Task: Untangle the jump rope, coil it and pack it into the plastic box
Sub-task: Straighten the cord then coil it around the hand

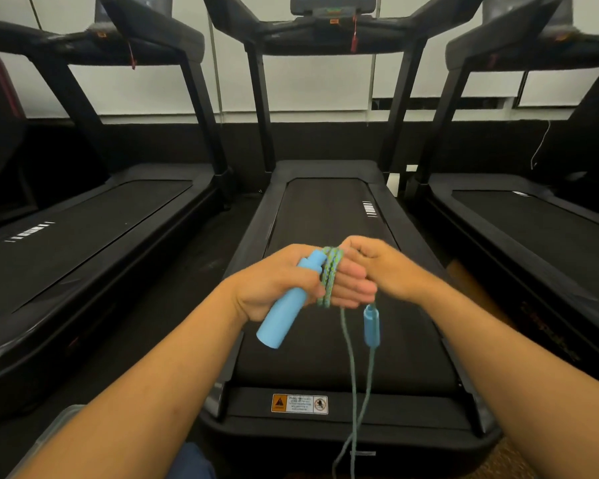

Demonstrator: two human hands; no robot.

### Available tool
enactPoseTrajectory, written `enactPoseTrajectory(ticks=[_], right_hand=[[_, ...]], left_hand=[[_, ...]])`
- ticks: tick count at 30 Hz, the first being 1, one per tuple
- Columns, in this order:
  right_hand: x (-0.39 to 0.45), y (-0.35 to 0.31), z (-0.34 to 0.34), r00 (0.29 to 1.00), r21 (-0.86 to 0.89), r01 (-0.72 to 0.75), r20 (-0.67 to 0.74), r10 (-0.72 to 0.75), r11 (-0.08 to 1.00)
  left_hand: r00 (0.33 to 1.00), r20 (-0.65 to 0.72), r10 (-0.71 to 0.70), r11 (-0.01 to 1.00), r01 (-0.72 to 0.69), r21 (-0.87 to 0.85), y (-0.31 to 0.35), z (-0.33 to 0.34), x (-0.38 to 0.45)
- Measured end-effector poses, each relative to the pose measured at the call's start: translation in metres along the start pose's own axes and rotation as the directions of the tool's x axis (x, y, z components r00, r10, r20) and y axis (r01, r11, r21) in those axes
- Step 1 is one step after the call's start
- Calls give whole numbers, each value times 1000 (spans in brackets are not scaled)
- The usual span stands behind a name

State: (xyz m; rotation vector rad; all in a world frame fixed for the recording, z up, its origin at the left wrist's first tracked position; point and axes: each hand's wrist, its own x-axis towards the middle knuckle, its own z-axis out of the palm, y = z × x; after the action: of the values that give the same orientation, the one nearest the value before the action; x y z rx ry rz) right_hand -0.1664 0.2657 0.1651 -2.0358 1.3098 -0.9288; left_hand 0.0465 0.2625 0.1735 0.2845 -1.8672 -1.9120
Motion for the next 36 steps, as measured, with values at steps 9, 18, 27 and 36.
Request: enactPoseTrajectory(ticks=[9, 18, 27, 36], right_hand=[[-12, -29, 35, 940, -145, 56, 342, -3, 988], [-19, -57, -5, 983, -152, 90, 173, -63, 984], [-10, -31, -21, 994, -61, 56, -96, -61, 997], [1, 0, -8, 992, -84, 33, -118, -43, 996]], left_hand=[[894, -410, 182, 960, -252, -123, 2, -25, -3], [881, -467, 74, 970, 46, 240, -11, -34, -6], [966, -246, -86, 923, 170, 345, -8, -10, 1], [984, -176, -13, 980, 48, 194, -3, -8, -1]])
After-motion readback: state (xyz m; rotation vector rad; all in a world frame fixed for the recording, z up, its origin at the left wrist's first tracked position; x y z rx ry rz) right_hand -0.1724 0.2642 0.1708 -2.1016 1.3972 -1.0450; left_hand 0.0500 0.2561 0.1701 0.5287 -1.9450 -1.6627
